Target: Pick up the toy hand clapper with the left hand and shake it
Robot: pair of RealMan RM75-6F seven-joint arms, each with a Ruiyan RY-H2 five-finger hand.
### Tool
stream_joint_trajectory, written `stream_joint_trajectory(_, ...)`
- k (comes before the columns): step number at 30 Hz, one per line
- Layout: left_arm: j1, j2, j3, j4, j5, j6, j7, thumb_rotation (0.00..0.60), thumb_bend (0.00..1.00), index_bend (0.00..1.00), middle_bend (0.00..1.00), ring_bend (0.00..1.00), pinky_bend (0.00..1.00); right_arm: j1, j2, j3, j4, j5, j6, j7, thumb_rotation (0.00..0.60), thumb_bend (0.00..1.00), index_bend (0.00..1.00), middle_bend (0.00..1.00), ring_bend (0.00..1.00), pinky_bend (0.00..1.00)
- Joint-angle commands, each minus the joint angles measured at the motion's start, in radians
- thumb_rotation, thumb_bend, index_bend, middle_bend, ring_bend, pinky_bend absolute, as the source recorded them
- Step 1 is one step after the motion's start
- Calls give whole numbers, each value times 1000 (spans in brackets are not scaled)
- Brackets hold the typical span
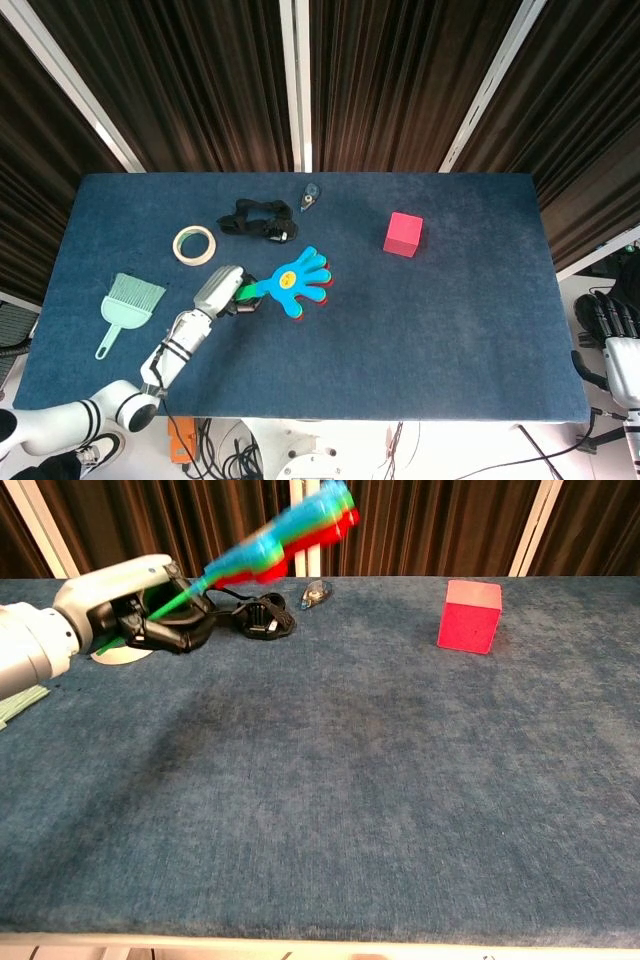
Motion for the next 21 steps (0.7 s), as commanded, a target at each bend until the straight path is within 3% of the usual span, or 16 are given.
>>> stream_joint_trajectory(1, -29, -35, 94, 150, 176, 47, 244, 600, 803, 1000, 1000, 1000, 1000, -1, 1, 0, 0, 0, 2, -1, 600, 280, 0, 0, 0, 0)
stream_joint_trajectory(5, -52, -24, 133, 166, 201, -9, 325, 600, 802, 1000, 1000, 1000, 1000, -3, 4, 3, 1, 6, 4, 2, 600, 281, 0, 0, 0, 0)
stream_joint_trajectory(12, -65, 9, 121, 102, 150, -64, 315, 600, 801, 1000, 1000, 1000, 1000, -4, 2, 2, 5, 6, 3, 8, 600, 282, 0, 0, 0, 0)
stream_joint_trajectory(15, -46, 10, 80, 59, 104, -25, 220, 600, 799, 1000, 1000, 1000, 1000, -3, 1, 3, 8, 7, 1, 11, 600, 281, 0, 0, 0, 0)
stream_joint_trajectory(21, 37, -38, -102, -56, -35, 175, -194, 600, 798, 1000, 1000, 1000, 1000, -2, 0, 3, 13, 11, -5, 13, 600, 281, 0, 0, 0, 0)
